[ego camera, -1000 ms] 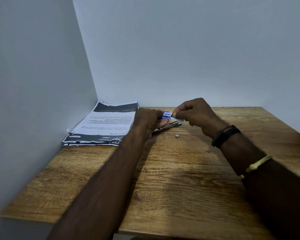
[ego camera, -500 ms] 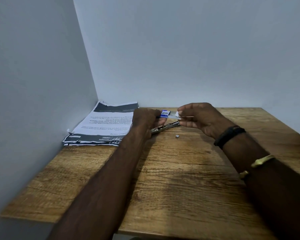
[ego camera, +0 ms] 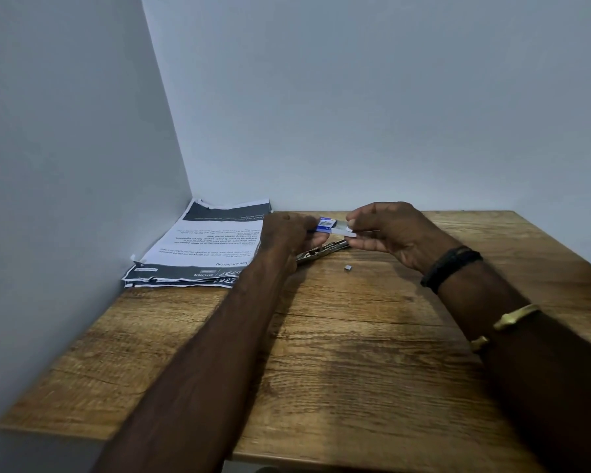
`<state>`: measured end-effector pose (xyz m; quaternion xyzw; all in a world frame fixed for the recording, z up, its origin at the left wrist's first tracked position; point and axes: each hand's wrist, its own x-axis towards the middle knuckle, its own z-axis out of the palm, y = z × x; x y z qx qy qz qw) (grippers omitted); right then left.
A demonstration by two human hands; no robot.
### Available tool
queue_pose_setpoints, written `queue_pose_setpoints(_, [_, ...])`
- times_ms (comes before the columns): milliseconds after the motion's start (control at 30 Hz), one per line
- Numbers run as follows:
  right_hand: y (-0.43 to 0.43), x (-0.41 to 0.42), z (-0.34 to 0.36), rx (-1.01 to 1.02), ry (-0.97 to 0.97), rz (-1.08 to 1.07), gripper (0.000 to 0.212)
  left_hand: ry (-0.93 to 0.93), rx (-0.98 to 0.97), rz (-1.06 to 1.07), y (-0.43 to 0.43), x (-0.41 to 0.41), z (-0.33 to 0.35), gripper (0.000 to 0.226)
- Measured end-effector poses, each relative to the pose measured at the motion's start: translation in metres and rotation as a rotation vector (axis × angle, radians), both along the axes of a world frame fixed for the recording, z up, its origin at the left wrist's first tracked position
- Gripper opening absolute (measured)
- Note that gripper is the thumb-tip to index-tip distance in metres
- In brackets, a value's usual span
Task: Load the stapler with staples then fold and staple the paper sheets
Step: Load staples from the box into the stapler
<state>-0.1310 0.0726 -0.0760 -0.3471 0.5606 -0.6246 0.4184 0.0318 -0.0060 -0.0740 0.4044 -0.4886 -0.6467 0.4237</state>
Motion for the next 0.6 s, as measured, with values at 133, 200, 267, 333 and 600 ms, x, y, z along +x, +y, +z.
queue_pose_setpoints(133, [-0.0002,0.0021,-0.0019,-0.029,0.031,-0.007,0.008,0.014,-0.001,-0.01,0.0,-0.0003,-0.0002,0.011])
queue_pose_setpoints(200, [-0.0006,0.0024,-0.0028,-0.044,0.043,-0.031,0.011,0.021,-0.007,-0.03,0.0017,-0.0004,-0.0001,0.011])
queue_pose_setpoints(267, [-0.0015,0.0029,-0.0045,-0.051,0.048,-0.059,0.016,0.025,-0.021,-0.068,0.0038,-0.0013,0.0,0.009])
queue_pose_setpoints(333, [-0.0025,0.0033,-0.0064,-0.064,0.045,-0.065,0.015,0.031,-0.031,-0.1,0.0061,-0.0024,0.0001,0.007])
queue_pose_setpoints(600, [-0.0009,0.0033,-0.0073,-0.116,0.034,-0.045,0.008,0.06,-0.031,-0.123,0.004,-0.0013,-0.0015,0.026])
